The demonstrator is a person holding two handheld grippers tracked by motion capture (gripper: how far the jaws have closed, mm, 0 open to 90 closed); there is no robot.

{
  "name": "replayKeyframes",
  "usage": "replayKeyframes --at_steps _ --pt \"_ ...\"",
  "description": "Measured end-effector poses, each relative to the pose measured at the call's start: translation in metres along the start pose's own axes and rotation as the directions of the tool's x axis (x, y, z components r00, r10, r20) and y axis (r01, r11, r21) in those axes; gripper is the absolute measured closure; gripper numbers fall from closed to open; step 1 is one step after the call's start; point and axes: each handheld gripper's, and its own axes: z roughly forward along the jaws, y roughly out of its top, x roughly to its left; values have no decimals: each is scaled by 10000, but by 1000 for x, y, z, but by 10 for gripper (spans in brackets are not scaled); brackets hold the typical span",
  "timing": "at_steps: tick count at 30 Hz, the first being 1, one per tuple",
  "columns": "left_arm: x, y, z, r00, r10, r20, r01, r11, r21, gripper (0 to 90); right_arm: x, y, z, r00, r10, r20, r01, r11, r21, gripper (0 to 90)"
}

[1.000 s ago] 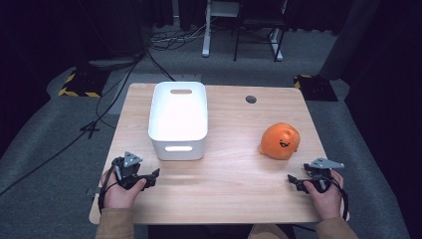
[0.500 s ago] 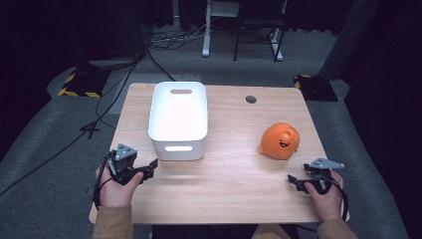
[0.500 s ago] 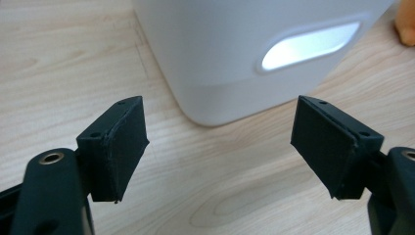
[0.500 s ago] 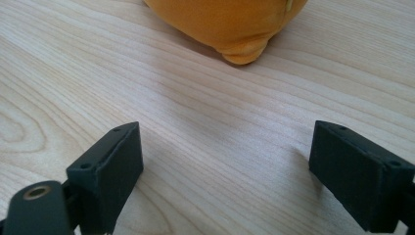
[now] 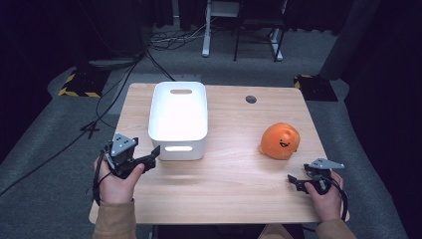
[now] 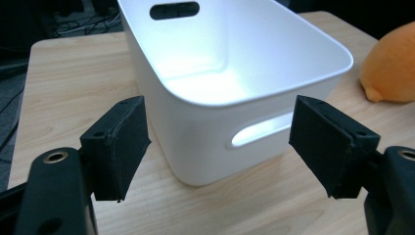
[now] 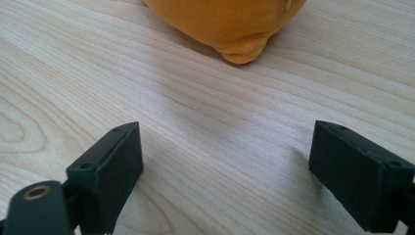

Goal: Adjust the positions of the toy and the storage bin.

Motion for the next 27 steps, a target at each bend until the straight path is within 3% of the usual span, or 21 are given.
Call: replayKeyframes --at_steps 9,17,27 --pt "3 15 15 9999 -102 -102 98 9989 -459 238 0 0 0 10000 -7 25 7 10000 14 128" --pt "21 23 41 9980 -330 -545 319 9993 -210 245 0 0 0 10000 -1 26 1 10000 11 128" --pt "34 19 62 9956 -656 -664 669 9976 181 270 0 0 0 10000 7 23 -7 10000 11 128"
